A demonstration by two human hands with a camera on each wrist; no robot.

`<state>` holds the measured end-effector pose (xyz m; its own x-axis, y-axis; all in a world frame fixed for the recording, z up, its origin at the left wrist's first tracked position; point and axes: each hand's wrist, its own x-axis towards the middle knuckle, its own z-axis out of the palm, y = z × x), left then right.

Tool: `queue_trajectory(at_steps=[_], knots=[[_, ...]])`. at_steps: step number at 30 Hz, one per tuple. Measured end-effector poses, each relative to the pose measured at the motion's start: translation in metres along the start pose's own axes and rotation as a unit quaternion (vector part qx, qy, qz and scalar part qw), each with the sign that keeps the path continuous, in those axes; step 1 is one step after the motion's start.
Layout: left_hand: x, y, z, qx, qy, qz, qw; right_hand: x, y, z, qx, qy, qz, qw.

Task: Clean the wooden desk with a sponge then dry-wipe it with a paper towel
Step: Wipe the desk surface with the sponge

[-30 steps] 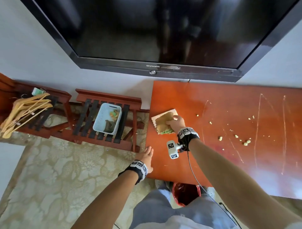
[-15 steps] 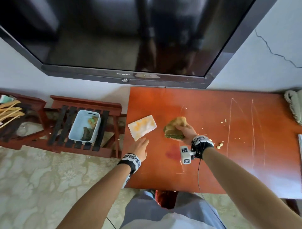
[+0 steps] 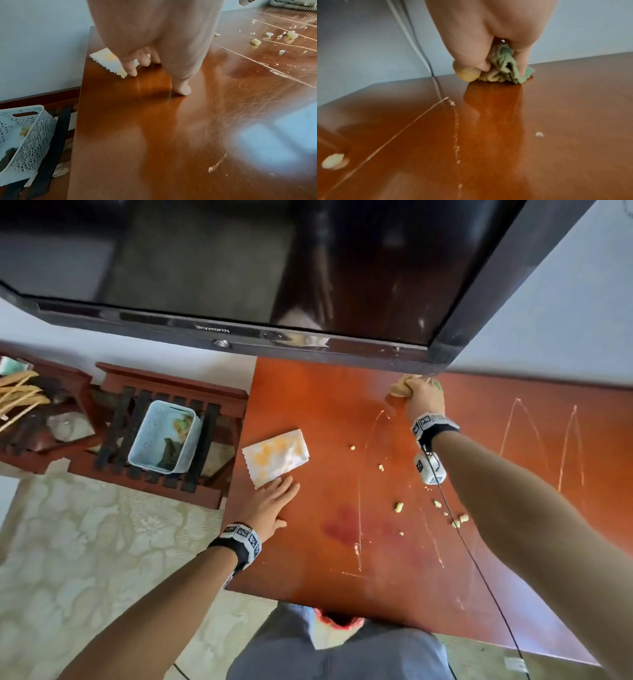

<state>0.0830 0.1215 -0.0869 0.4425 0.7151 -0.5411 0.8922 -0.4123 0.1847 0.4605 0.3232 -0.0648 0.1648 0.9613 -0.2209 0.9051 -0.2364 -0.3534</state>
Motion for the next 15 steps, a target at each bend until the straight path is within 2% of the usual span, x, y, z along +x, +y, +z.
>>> queue_trajectory(at_steps=[6, 15], knots=[[-0.001, -0.005, 0.007, -0.045, -0.005, -0.004, 0.999, -0.026, -0.022, 0.030, -0.078, -0.038, -0.062, 0.994], [-0.002, -0.001, -0.001, -0.010, -0.008, 0.000, 1.000, -0.145, -0.063, 0.082, -0.100, -0.120, -0.173, 0.972]])
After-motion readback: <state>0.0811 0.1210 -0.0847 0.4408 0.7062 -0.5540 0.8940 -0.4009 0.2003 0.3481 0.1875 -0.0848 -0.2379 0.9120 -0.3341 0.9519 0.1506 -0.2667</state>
